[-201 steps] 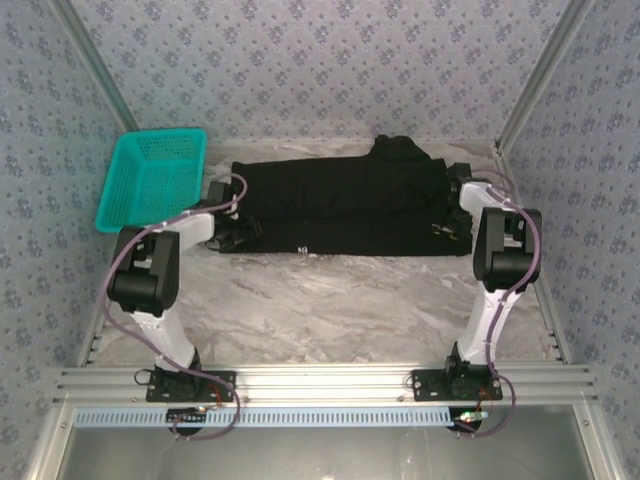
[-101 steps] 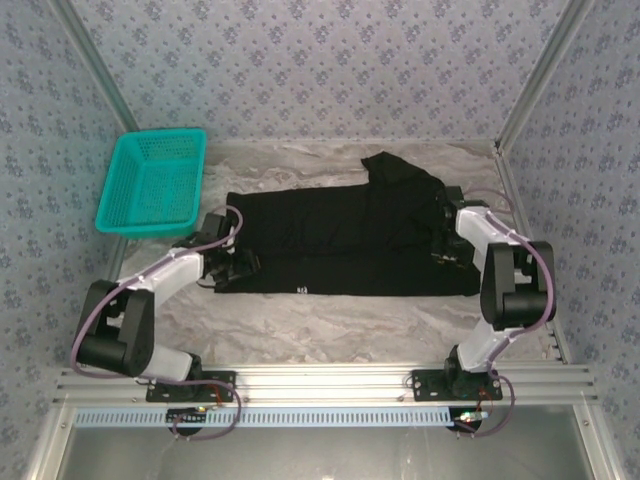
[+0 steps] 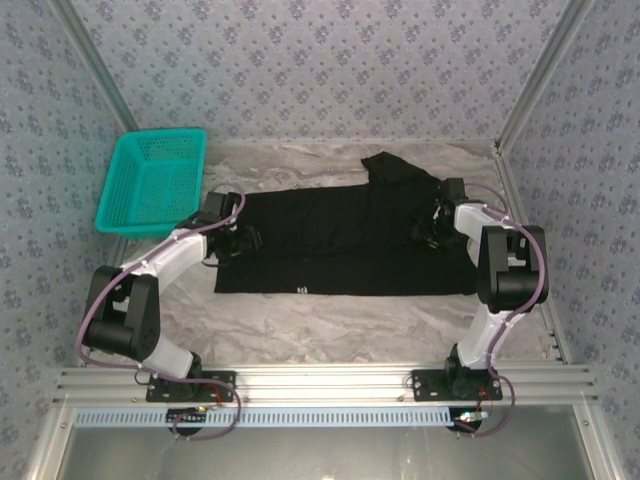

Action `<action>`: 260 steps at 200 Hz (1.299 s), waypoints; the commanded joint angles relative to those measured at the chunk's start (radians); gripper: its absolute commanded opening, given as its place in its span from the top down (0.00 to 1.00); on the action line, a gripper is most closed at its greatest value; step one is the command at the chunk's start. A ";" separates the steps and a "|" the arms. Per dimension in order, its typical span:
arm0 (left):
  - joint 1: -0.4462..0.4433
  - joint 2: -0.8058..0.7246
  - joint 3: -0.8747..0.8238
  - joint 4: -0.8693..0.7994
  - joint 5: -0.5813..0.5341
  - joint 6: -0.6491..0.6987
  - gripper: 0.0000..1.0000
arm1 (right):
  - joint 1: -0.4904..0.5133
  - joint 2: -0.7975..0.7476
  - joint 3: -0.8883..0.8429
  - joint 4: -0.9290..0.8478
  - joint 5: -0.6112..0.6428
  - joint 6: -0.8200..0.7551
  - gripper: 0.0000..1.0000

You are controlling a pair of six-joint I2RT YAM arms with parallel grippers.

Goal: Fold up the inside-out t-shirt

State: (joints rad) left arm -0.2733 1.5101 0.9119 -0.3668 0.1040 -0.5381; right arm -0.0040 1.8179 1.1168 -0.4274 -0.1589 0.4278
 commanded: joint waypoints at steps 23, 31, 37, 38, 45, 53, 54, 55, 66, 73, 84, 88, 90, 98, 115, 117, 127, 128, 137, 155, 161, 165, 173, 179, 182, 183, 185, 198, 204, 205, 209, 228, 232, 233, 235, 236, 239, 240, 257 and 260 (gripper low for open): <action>0.002 0.022 0.002 -0.016 -0.011 0.027 0.46 | 0.031 0.012 0.058 0.117 -0.048 0.019 0.71; 0.002 0.027 0.003 -0.017 -0.010 0.029 0.46 | 0.043 0.015 0.067 0.125 -0.048 0.017 0.74; 0.002 0.029 0.008 -0.021 -0.010 0.033 0.46 | 0.051 0.020 0.092 0.129 -0.049 0.011 0.75; 0.002 0.029 0.009 -0.022 -0.010 0.034 0.46 | 0.052 0.021 0.098 0.129 -0.048 0.010 0.75; 0.002 0.032 0.012 -0.027 -0.012 0.038 0.46 | 0.062 0.031 0.118 0.126 -0.044 0.003 0.77; 0.002 0.032 0.013 -0.028 -0.016 0.040 0.46 | 0.071 0.042 0.136 0.120 -0.039 0.000 0.80; 0.002 0.032 0.013 -0.029 -0.016 0.041 0.46 | 0.072 0.043 0.138 0.120 -0.040 -0.001 0.80; 0.003 0.032 0.013 -0.029 -0.017 0.041 0.46 | 0.073 0.045 0.140 0.119 -0.040 -0.001 0.80; 0.002 0.033 0.012 -0.031 -0.022 0.044 0.46 | 0.086 0.056 0.158 0.125 -0.057 -0.014 0.83; 0.002 0.034 0.010 -0.031 -0.024 0.045 0.46 | 0.096 0.061 0.165 0.136 -0.071 -0.027 0.84; 0.003 0.037 0.007 -0.029 -0.026 0.046 0.46 | 0.111 0.065 0.168 0.172 -0.106 -0.055 0.85; 0.004 0.039 0.007 -0.029 -0.026 0.046 0.46 | 0.114 0.067 0.171 0.181 -0.126 -0.065 0.85; 0.003 0.039 0.007 -0.029 -0.025 0.047 0.46 | 0.114 0.068 0.170 0.185 -0.134 -0.069 0.85; 0.003 0.044 0.008 -0.032 -0.024 0.049 0.46 | 0.114 0.069 0.171 0.203 -0.188 -0.089 0.82; 0.003 0.045 0.009 -0.035 -0.024 0.050 0.46 | 0.105 0.046 0.165 0.191 -0.200 -0.126 0.66; 0.003 0.043 0.009 -0.035 -0.024 0.050 0.46 | 0.103 0.041 0.163 0.189 -0.198 -0.130 0.65; 0.003 0.039 0.009 -0.035 -0.023 0.049 0.46 | 0.087 0.002 0.133 0.186 -0.188 -0.147 0.61; 0.003 0.039 0.010 -0.035 -0.022 0.049 0.46 | 0.086 -0.002 0.130 0.187 -0.186 -0.148 0.60; 0.003 0.035 0.011 -0.037 -0.021 0.049 0.46 | 0.069 -0.046 0.093 0.188 -0.160 -0.157 0.58; 0.004 0.033 0.016 -0.038 -0.020 0.049 0.46 | 0.039 -0.111 0.034 0.137 -0.007 -0.181 0.55; 0.003 0.035 0.018 -0.040 -0.020 0.050 0.46 | 0.033 -0.113 0.039 0.113 0.063 -0.200 0.54; 0.003 0.036 0.019 -0.039 -0.018 0.051 0.46 | 0.032 -0.110 0.045 0.098 0.107 -0.215 0.54; 0.003 0.040 0.021 -0.037 -0.018 0.053 0.46 | 0.030 -0.088 0.066 0.065 0.179 -0.237 0.54; 0.003 0.043 0.025 -0.038 -0.017 0.053 0.46 | 0.028 -0.065 0.103 0.049 0.213 -0.245 0.53; 0.003 0.045 0.026 -0.039 -0.015 0.053 0.46 | 0.028 -0.053 0.114 0.041 0.227 -0.247 0.53; 0.003 0.045 0.026 -0.040 -0.015 0.053 0.46 | 0.028 -0.049 0.117 0.040 0.231 -0.247 0.53; 0.003 0.047 0.028 -0.039 -0.014 0.054 0.46 | 0.027 -0.041 0.124 0.035 0.235 -0.248 0.53; 0.003 0.050 0.031 -0.042 -0.012 0.055 0.46 | 0.026 -0.003 0.146 0.038 0.235 -0.256 0.53; 0.003 0.051 0.031 -0.043 -0.012 0.055 0.46 | 0.027 0.012 0.154 0.042 0.228 -0.255 0.53; 0.003 0.050 0.031 -0.043 -0.012 0.055 0.46 | 0.026 0.015 0.156 0.042 0.227 -0.255 0.53; 0.003 0.048 0.030 -0.043 -0.012 0.055 0.46 | 0.026 0.026 0.164 0.041 0.217 -0.254 0.52; 0.004 0.041 0.027 -0.047 -0.016 0.056 0.46 | 0.032 0.072 0.202 0.028 0.215 -0.254 0.52; 0.003 0.040 0.027 -0.050 -0.015 0.056 0.46 | 0.032 0.082 0.209 0.023 0.221 -0.254 0.52; 0.003 0.040 0.028 -0.050 -0.017 0.056 0.46 | 0.032 0.084 0.210 0.023 0.222 -0.255 0.52; 0.003 0.039 0.028 -0.050 -0.018 0.057 0.46 | 0.032 0.087 0.213 0.020 0.226 -0.256 0.52; 0.003 0.039 0.028 -0.051 -0.018 0.058 0.46 | 0.032 0.089 0.215 0.019 0.230 -0.256 0.52; 0.003 0.038 0.029 -0.052 -0.018 0.058 0.46 | 0.031 0.094 0.221 0.017 0.240 -0.256 0.52; 0.003 0.038 0.030 -0.051 -0.018 0.058 0.46 | 0.032 0.096 0.223 0.016 0.245 -0.256 0.52; 0.003 0.032 0.028 -0.054 -0.022 0.060 0.46 | 0.016 0.118 0.255 0.000 0.302 -0.254 0.57; 0.003 0.032 0.028 -0.054 -0.021 0.059 0.46 | 0.013 0.120 0.258 0.001 0.307 -0.256 0.58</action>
State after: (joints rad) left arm -0.2733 1.5517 0.9157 -0.3939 0.0891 -0.4992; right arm 0.0231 1.9110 1.3163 -0.3759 0.0536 0.1905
